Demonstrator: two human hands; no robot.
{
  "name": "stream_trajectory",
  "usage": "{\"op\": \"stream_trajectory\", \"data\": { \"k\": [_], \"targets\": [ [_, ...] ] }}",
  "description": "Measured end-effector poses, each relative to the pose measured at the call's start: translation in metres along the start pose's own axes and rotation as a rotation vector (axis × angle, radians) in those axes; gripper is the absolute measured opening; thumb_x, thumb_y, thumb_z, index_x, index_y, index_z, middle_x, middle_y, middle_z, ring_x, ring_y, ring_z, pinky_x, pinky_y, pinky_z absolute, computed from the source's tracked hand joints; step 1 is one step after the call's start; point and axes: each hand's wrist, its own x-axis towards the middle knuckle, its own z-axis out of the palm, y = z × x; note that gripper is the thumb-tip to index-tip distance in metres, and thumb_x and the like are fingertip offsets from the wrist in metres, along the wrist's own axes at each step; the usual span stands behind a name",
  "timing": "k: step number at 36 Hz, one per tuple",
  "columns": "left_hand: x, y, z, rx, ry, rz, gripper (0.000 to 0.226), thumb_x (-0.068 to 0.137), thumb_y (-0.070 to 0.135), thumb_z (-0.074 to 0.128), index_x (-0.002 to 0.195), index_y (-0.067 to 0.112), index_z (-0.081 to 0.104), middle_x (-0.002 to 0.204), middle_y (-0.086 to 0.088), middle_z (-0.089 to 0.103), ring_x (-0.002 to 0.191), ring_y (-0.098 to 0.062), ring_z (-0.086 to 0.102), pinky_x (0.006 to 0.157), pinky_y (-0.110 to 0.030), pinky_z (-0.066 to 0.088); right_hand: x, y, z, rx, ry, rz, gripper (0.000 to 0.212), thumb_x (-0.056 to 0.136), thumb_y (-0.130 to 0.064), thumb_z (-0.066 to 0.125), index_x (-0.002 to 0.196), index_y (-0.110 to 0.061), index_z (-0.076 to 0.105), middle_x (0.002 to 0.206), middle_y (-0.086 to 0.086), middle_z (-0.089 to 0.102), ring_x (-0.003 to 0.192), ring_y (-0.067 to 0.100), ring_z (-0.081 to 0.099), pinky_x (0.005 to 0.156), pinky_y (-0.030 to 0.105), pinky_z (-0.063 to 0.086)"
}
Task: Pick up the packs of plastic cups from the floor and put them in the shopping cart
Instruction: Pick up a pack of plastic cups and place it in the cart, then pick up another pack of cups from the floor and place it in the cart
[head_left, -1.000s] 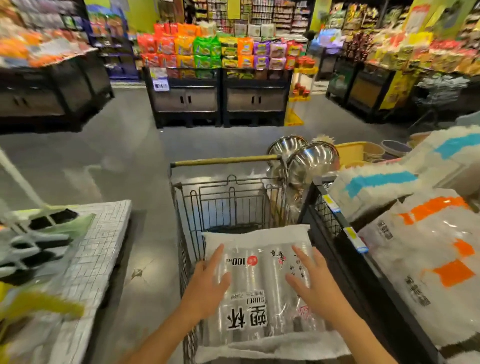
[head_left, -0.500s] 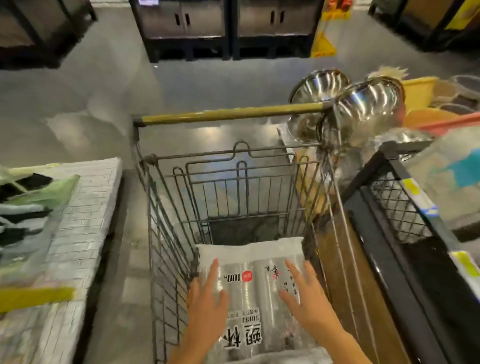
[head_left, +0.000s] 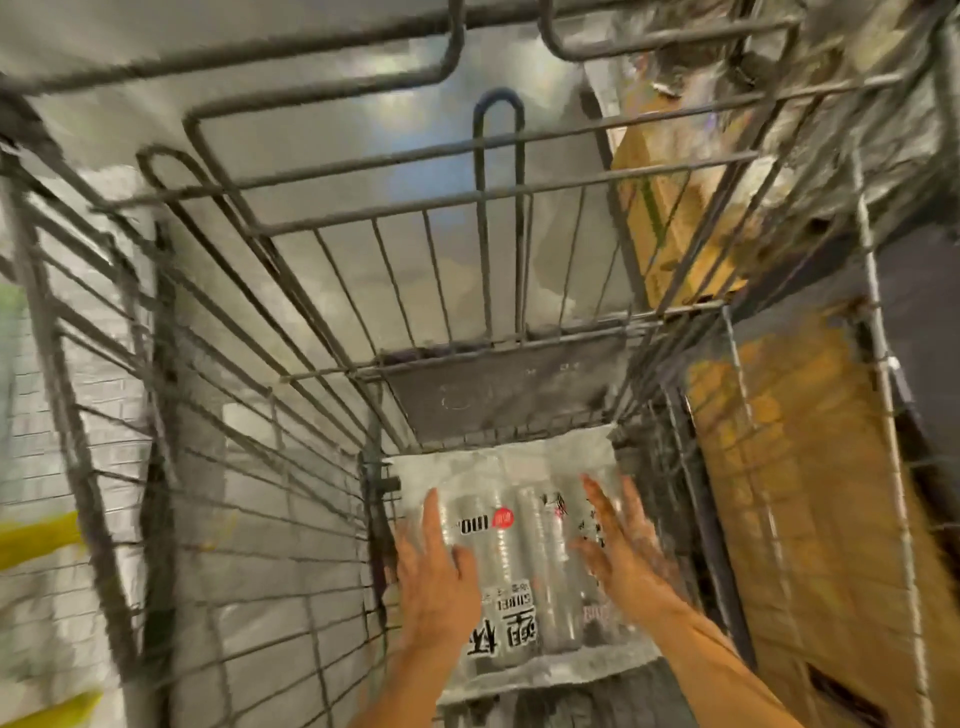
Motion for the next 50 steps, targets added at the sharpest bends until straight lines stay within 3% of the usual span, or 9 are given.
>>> {"op": "stream_trajectory", "data": {
  "k": [2, 7, 11, 14, 18, 23, 33, 39, 50],
  "targets": [
    [0.005, -0.003, 0.006, 0.001, -0.014, -0.034, 0.072, 0.104, 0.035, 0.033, 0.138, 0.062, -0.023, 0.160, 0.010, -0.024, 0.152, -0.027, -0.010, 0.121, -0.053, 0.015, 0.003, 0.004, 0.009, 0.014, 0.010, 0.013, 0.080, 0.098, -0.032, 0.061, 0.144, -0.054, 0.000, 0.161, -0.016, -0.022, 0.153, 0.031, 0.004, 0.118, 0.042, 0.022],
    [0.009, 0.000, 0.009, -0.025, -0.052, -0.086, 0.069, 0.104, 0.037, 0.034, 0.149, 0.056, -0.015, 0.165, 0.004, -0.015, 0.153, -0.032, -0.002, 0.121, -0.056, 0.015, 0.007, 0.005, 0.011, -0.023, 0.005, -0.003, 0.087, 0.096, -0.032, 0.064, 0.150, -0.039, -0.005, 0.160, -0.010, -0.026, 0.153, 0.024, 0.000, 0.116, 0.024, 0.018],
    [0.004, 0.002, 0.004, 0.115, -0.061, -0.052, 0.077, 0.101, 0.042, 0.040, 0.155, 0.041, -0.016, 0.166, -0.008, -0.010, 0.153, -0.034, -0.002, 0.121, -0.055, 0.018, -0.002, -0.006, -0.002, -0.119, -0.072, 0.047, 0.075, 0.097, -0.054, 0.045, 0.139, -0.065, -0.016, 0.161, -0.007, -0.033, 0.154, 0.030, -0.005, 0.122, 0.046, 0.020],
    [-0.001, 0.013, -0.009, 0.346, -0.061, -0.006, 0.079, 0.097, 0.049, 0.042, 0.159, 0.030, -0.003, 0.166, -0.014, -0.005, 0.152, -0.038, 0.007, 0.119, -0.052, 0.028, -0.021, -0.026, -0.025, -0.186, -0.128, 0.088, 0.069, 0.101, -0.054, 0.039, 0.141, -0.063, -0.016, 0.163, -0.008, -0.028, 0.154, 0.027, 0.001, 0.120, 0.043, 0.021],
    [-0.018, 0.051, -0.047, 0.611, -0.092, 0.303, 0.062, 0.099, 0.051, 0.035, 0.155, 0.025, 0.026, 0.165, -0.011, 0.013, 0.152, -0.033, 0.014, 0.122, -0.051, 0.017, -0.069, -0.056, -0.071, -0.314, -0.101, 0.079, 0.057, 0.103, -0.050, 0.034, 0.156, -0.042, 0.017, 0.164, -0.009, 0.019, 0.148, 0.025, 0.026, 0.114, 0.041, 0.032],
    [-0.066, 0.126, -0.108, 0.850, -0.138, 0.761, 0.043, 0.092, 0.038, 0.043, 0.131, 0.022, 0.054, 0.132, -0.004, 0.055, 0.127, -0.026, 0.049, 0.107, -0.044, 0.039, -0.149, -0.098, -0.143, -0.420, 0.017, 0.059, 0.040, 0.100, -0.036, 0.044, 0.137, -0.022, 0.047, 0.125, 0.004, 0.058, 0.109, 0.029, 0.062, 0.082, 0.040, 0.054],
    [-0.272, 0.217, -0.190, 0.938, -0.135, 1.199, 0.021, 0.094, 0.044, 0.046, 0.097, 0.023, 0.046, 0.107, -0.006, 0.057, 0.103, -0.030, 0.059, 0.085, -0.044, 0.046, -0.378, -0.129, -0.236, -0.432, 0.422, 0.117, 0.034, 0.097, -0.042, 0.046, 0.124, -0.022, 0.053, 0.125, 0.007, 0.060, 0.115, 0.033, 0.060, 0.086, 0.043, 0.050],
    [-0.411, 0.213, -0.189, 0.966, -0.124, 1.449, 0.046, 0.095, 0.045, 0.047, 0.136, 0.023, 0.050, 0.128, -0.005, 0.057, 0.120, -0.027, 0.056, 0.097, -0.042, 0.045, -0.530, -0.106, -0.240, -0.345, 0.539, 0.210, 0.038, 0.098, -0.044, 0.046, 0.129, -0.025, 0.052, 0.126, 0.006, 0.062, 0.111, 0.030, 0.060, 0.088, 0.046, 0.053],
    [-0.626, 0.188, -0.129, 1.078, -0.326, 1.916, 0.036, 0.096, 0.041, 0.050, 0.127, 0.024, 0.056, 0.124, -0.001, 0.064, 0.111, -0.022, 0.060, 0.093, -0.040, 0.051, -0.782, -0.045, -0.157, -0.142, 0.854, 0.665, 0.040, 0.100, -0.043, 0.046, 0.138, -0.032, 0.048, 0.138, 0.005, 0.057, 0.121, 0.031, 0.056, 0.090, 0.040, 0.045]
  ]
}}
